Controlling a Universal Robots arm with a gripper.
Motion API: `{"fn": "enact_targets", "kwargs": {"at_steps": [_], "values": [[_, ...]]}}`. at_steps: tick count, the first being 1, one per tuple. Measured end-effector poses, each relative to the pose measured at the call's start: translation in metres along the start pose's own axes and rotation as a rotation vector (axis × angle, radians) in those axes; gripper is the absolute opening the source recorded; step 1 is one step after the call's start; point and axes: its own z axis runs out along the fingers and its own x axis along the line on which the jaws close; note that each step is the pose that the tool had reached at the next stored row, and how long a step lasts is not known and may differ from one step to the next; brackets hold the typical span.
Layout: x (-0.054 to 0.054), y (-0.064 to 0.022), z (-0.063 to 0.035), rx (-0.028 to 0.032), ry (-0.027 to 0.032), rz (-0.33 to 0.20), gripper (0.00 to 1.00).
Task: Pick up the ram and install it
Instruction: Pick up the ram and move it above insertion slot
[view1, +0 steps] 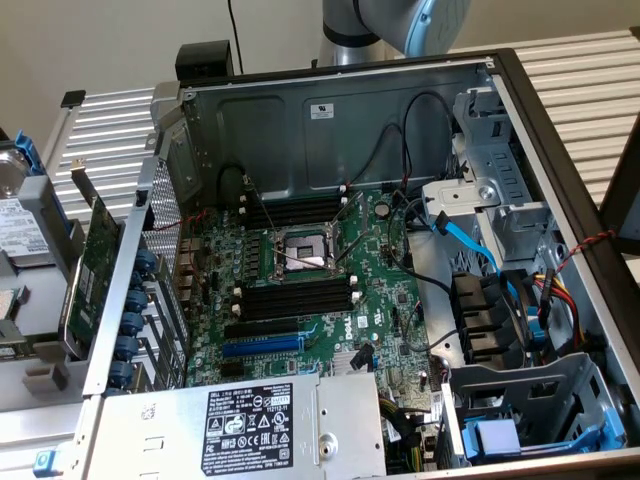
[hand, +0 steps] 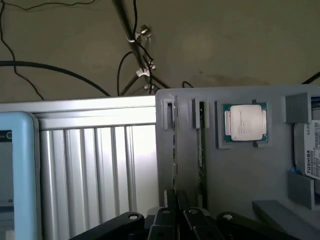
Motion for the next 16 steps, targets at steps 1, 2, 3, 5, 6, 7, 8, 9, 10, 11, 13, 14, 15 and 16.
{"fn": "enact_targets", "kwargs": {"at_steps": [1, 2, 3, 5, 6, 7, 8, 9, 10, 11, 13, 14, 15, 16], "values": [[0.000, -0.0009, -0.0044, 0.0000, -0.0001, 0.000, 0.13], [0.000, -0.0022, -0.0091, -0.0001, 0.0000, 0.000, 0.13], [0.000, -0.0036, -0.0134, -0.0002, 0.0000, 0.000, 0.13], [0.001, -0.0077, -0.0225, -0.0001, -0.0001, 0.000, 0.13], [0.001, -0.0101, -0.0271, -0.0002, -0.0001, 0.000, 0.13], [0.001, -0.0126, -0.0319, -0.0003, 0.0000, 0.000, 0.13], [0.002, -0.0149, -0.0362, -0.0001, -0.0001, 0.000, 0.13], [0.002, -0.0175, -0.0410, -0.0001, -0.0001, 0.000, 0.13], [0.002, -0.0200, -0.0455, -0.0002, 0.0000, 0.000, 0.13], [0.002, -0.0225, -0.0501, -0.0002, 0.0000, 0.000, 0.13], [0.002, -0.0273, -0.0592, -0.0002, 0.0000, 0.000, 0.13], [0.001, -0.0297, -0.0637, -0.0002, -0.0001, 0.000, 0.13], [0.001, -0.0322, -0.0682, -0.0002, -0.0001, 0.000, 0.13], [0.001, -0.0352, -0.0723, -0.0001, -0.0001, 0.000, 0.13]]}}
